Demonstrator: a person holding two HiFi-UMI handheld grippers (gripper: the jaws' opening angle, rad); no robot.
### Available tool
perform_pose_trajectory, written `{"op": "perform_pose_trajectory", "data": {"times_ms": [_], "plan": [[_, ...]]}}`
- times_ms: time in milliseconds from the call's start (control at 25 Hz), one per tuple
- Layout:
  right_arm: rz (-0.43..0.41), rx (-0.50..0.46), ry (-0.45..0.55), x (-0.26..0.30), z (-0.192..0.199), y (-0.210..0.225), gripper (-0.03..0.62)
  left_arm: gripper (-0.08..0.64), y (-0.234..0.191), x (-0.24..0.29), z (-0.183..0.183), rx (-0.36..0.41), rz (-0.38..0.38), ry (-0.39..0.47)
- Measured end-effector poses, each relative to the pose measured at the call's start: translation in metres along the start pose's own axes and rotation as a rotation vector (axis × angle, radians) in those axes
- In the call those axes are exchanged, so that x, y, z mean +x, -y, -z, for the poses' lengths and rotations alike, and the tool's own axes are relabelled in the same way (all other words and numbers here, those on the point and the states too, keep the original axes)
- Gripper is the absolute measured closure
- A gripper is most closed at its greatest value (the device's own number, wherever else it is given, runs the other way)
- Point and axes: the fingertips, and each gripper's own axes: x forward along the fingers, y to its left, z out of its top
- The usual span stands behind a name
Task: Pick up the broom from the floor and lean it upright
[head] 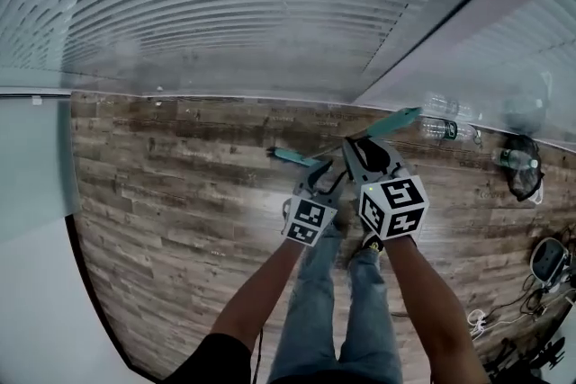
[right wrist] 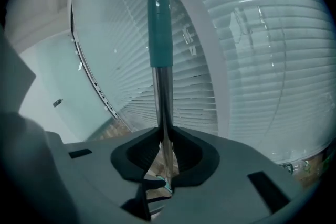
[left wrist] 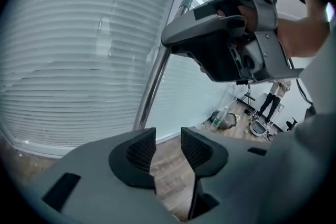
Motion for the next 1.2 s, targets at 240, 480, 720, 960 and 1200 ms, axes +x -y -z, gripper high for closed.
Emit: {"op": "perform_pose_trajectory", "data": {"times_ms": [240, 480, 720, 960, 1200], "plan": [[0.016, 0.029, 0.0, 0.054, -0.016, -0.008, 0.506, 0.403, -0.055, 0.01, -0.01, -0.041, -0.005, 0.035], [0.056, 0.119, 0.02, 0.069, -0.029, 0.007, 0.505, 0.403, -0.072, 0.016, -0.018, -0.047, 0.006, 0.039], [0.076, 0.172, 0.04, 0.074, -0.03, 0.016, 0.5, 0.403, -0.082, 0.026, -0.029, -0.02, 0.0, 0.054], [0.111, 0.191, 0.039, 0.069, -0.027, 0.034, 0.499, 0.403, -0.089, 0.04, -0.043, -0.009, 0.0, 0.067], [0.124, 0.182, 0.029, 0.069, -0.026, 0.046, 0.495, 0.403, -0.086, 0.05, -0.05, -0.001, 0.017, 0.063]]}}
